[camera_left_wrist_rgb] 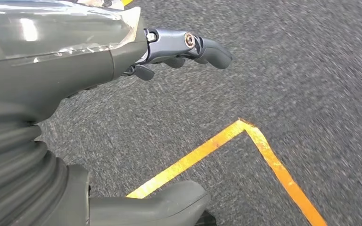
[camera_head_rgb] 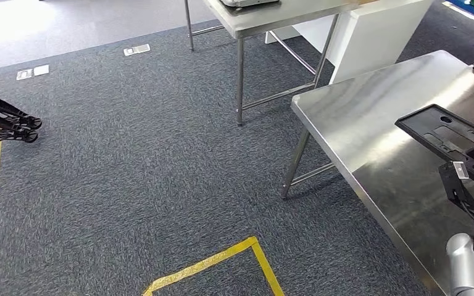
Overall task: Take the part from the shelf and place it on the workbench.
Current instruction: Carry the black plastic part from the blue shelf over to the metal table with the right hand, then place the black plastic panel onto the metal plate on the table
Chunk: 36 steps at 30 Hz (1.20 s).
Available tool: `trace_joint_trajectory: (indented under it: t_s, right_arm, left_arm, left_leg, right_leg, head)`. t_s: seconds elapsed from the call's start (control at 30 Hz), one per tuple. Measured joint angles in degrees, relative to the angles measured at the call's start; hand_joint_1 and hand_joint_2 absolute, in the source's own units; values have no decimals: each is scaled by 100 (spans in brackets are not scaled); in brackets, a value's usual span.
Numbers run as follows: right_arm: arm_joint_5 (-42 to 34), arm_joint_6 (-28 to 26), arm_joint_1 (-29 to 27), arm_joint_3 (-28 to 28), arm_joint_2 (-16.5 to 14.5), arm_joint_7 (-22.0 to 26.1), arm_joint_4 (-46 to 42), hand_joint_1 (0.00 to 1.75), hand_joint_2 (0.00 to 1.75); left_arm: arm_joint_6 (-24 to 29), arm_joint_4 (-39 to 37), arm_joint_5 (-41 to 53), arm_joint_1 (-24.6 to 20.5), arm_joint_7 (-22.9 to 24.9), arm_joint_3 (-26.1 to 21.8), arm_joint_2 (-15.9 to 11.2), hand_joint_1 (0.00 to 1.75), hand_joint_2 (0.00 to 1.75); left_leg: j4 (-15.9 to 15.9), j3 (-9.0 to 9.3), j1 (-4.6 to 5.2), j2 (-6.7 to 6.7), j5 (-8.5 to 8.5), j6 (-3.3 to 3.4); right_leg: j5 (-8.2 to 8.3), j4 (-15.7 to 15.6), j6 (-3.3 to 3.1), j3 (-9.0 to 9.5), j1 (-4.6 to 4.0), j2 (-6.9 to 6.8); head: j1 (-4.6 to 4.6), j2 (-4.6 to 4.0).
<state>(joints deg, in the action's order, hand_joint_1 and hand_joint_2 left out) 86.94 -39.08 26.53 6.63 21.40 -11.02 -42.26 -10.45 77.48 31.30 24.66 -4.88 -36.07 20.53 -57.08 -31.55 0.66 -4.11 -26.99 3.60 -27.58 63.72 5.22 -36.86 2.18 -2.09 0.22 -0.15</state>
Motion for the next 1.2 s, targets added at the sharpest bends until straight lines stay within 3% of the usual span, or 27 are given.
trace_joint_trajectory:
  t_s: [0.03,0.1,0.17,0.23,0.3,0.37,0.4,0.43,0.47,0.53,0.6,0.7,0.87,1.0,1.07,1.2]
  right_arm:
    - [0,0,-3,33,8,-35,19,175,175]
    - [-12,-1,-42,129,30,-80,71,175,175]
    - [-34,-7,-110,259,75,-79,150,175,175]
    - [-78,-13,-143,399,119,-55,230,175,175]
    - [-129,-10,-137,514,130,-12,320,175,175]
    - [-120,2,-131,593,121,22,455,175,175]
    - [-89,8,-131,617,116,26,529,175,175]
    - [-53,10,-127,633,113,26,602,175,175]
    - [-16,11,-114,642,110,26,667,175,175]
    - [45,13,-63,646,98,22,780,175,175]
    - [90,28,7,650,81,18,874,175,175]
    - [130,74,93,651,48,13,990,175,175]
    - [153,126,222,651,-15,1,1123,175,175]
    - [170,136,272,651,-57,1,1175,0,0]
    - [184,143,279,651,-71,1,1179,0,0]
    - [198,153,296,651,-93,1,1185,0,0]
  left_arm:
    - [4,-1,2,-3,9,-1,-2,0,175]
    - [46,1,47,-24,19,1,-6,0,175]
    - [121,2,62,-52,28,8,-8,0,175]
    - [150,2,-26,-61,46,18,-7,0,175]
    - [121,2,-171,-49,57,25,-6,0,175]
    - [84,2,-356,-40,60,27,-6,0,175]
    - [71,2,-449,-40,66,27,-7,0,175]
    - [67,2,-539,-41,80,27,-7,0,175]
    - [72,2,-630,-40,100,28,-8,0,175]
    - [99,14,-812,-38,145,30,-8,0,175]
    - [148,44,-940,-32,174,45,-6,0,175]
    - [223,99,-1040,4,217,87,1,0,175]
    - [321,162,-1117,80,266,178,2,0,175]
    - [385,206,-1189,115,299,226,8,0,175]
    - [425,231,-1246,144,323,273,9,0,175]
    - [559,259,-1314,163,381,334,10,0,0]
  left_leg:
    - [-27,3,11,-58,-27,-36]
    - [-65,13,43,-157,-71,-97]
    - [-81,23,38,-229,-104,-135]
    - [-261,-40,-2,-50,-258,-186]
    - [-870,-306,-32,260,-615,-223]
    - [-1590,-662,-35,383,-895,-218]
    - [-1738,-752,-34,399,-894,-200]
    - [-1664,-737,-31,411,-787,-174]
    - [-1387,-615,-27,423,-604,-137]
    - [-614,-239,-10,468,-246,-62]
    - [-186,-39,9,486,-103,-59]
    - [-131,-50,48,482,-67,-111]
    - [-136,-93,96,517,-22,-39]
    - [-137,-107,100,527,-13,-25]
    - [-138,-108,101,527,-13,-24]
    - [-140,-111,101,527,-13,-24]
  right_leg:
    - [95,-337,11,193,-14,-116]
    - [152,-601,-78,338,-51,-205]
    - [175,-591,-185,330,-45,-63]
    - [198,-592,-258,319,-13,64]
    - [221,-593,-325,309,-15,178]
    - [234,-593,-363,295,-49,281]
    - [238,-592,-374,292,-66,326]
    - [242,-592,-381,292,-80,377]
    - [245,-593,-385,293,-90,422]
    - [252,-590,-382,298,-107,489]
    - [252,-579,-375,290,-138,523]
    - [249,-565,-370,265,-175,516]
    - [293,-588,-309,242,-144,485]
    - [305,-607,-292,242,-140,478]
    - [307,-610,-290,242,-139,478]
    - [307,-611,-289,242,-139,477]
  head:
    - [1,0]
    - [-9,0]
    - [-24,0]
    - [-29,0]
    - [-37,0]
    - [-41,0]
    - [-42,0]
    - [-42,0]
    - [-42,0]
    - [-42,0]
    - [-38,0]
    - [-36,0]
    - [-34,0]
    - [-34,0]
    - [-35,0]
    - [-35,0]
